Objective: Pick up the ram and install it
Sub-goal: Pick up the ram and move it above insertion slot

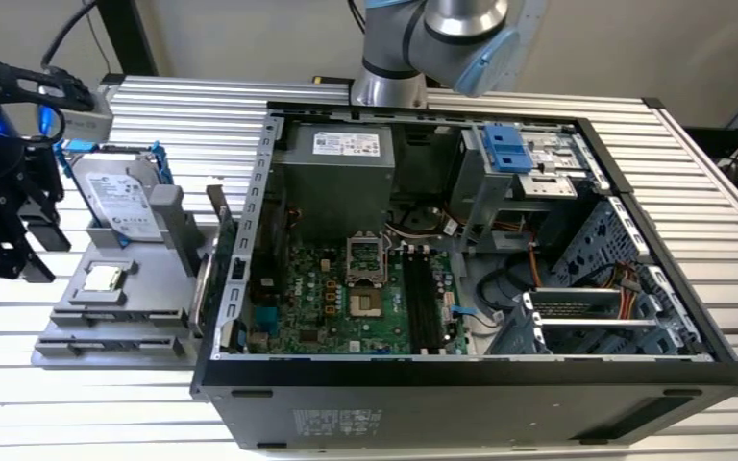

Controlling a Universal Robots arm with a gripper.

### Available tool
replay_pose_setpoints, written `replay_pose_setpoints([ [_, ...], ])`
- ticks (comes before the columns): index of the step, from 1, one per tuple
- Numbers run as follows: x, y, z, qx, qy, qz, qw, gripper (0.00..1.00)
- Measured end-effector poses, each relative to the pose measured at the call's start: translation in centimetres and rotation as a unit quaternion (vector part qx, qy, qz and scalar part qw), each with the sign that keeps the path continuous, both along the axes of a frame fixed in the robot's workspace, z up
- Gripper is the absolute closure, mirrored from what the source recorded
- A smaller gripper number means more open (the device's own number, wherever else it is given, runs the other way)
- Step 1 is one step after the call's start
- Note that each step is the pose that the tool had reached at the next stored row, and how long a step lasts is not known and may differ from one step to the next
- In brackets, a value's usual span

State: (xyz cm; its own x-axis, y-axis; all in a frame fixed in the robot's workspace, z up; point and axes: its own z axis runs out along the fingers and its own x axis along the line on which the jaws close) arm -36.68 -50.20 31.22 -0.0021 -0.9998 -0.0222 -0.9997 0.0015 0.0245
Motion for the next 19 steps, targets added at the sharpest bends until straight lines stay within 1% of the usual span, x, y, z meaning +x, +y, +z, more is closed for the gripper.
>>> replay_pose_setpoints([
  [7, 0.01, -0.05, -0.96, 0.0000, 0.0000, 0.000, 1.00000, 0.00],
  [19, 0.01, -0.78, -2.42, -0.0001, 0.0001, 0.000, 1.00000, 0.00],
])
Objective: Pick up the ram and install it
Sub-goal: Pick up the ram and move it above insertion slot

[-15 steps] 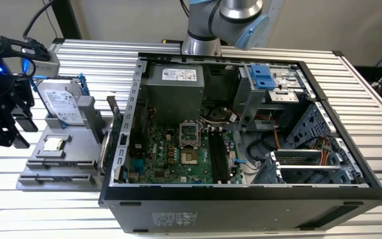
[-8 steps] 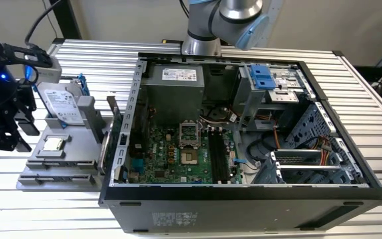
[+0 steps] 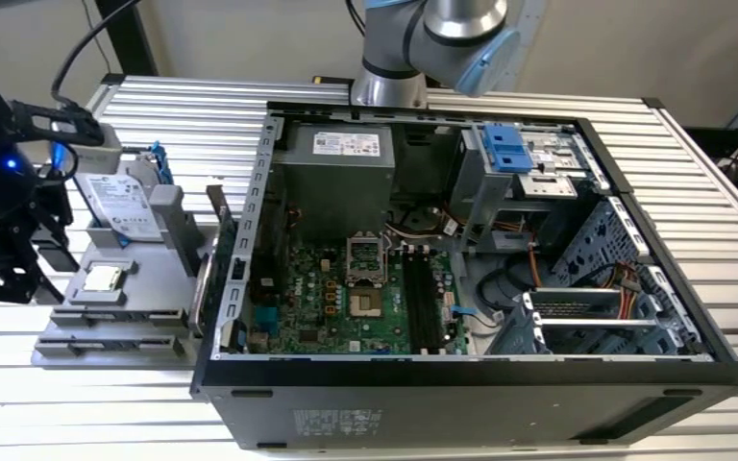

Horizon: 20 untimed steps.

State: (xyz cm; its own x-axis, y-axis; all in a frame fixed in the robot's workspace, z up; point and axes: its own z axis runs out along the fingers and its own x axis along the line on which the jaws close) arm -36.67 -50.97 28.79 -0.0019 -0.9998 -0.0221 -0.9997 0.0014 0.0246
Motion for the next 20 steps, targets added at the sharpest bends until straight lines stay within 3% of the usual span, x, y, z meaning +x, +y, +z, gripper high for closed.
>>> replay_pose_setpoints([
  [6, 0.00, -0.27, -0.82, 0.0001, -0.0001, 0.000, 1.00000, 0.00],
  [20, 0.01, -0.29, -3.31, -0.0009, 0.0000, 0.000, 1.00000, 0.00],
])
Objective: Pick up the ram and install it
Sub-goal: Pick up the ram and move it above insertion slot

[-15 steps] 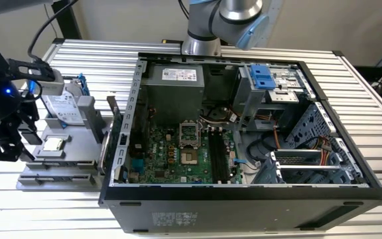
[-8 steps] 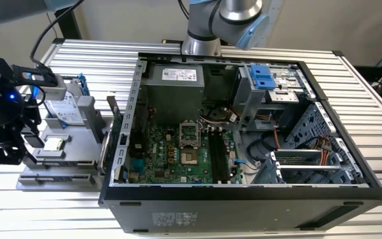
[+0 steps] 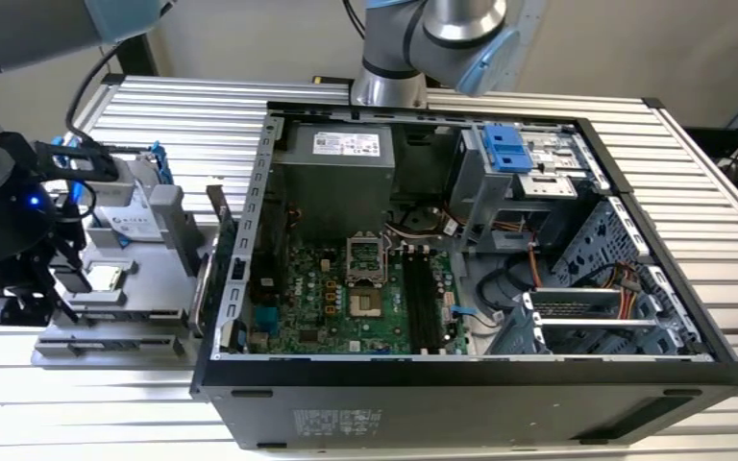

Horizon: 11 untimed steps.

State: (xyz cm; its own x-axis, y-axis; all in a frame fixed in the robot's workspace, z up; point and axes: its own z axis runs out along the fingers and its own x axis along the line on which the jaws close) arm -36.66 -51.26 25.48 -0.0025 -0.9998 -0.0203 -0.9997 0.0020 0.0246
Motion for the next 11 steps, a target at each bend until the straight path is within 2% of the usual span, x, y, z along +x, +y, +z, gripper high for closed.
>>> replay_pose_setpoints([
  [11, 0.08, -0.01, -1.99, -0.0005, 0.0000, -0.002, 1.00000, 0.00],
])
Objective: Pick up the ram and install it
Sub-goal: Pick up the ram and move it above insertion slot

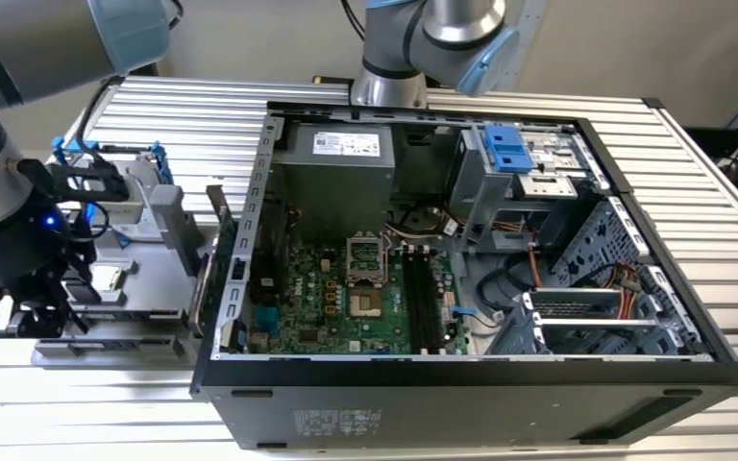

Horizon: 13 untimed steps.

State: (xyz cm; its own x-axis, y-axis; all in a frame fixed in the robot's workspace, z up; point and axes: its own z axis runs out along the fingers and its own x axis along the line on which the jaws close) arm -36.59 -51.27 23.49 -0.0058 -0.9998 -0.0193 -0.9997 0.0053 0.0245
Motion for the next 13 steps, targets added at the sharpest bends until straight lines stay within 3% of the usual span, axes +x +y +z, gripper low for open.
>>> replay_pose_setpoints([
  [13, 0.10, -0.58, -2.19, 0.0001, -0.0001, -0.001, 1.00000, 0.00],
])
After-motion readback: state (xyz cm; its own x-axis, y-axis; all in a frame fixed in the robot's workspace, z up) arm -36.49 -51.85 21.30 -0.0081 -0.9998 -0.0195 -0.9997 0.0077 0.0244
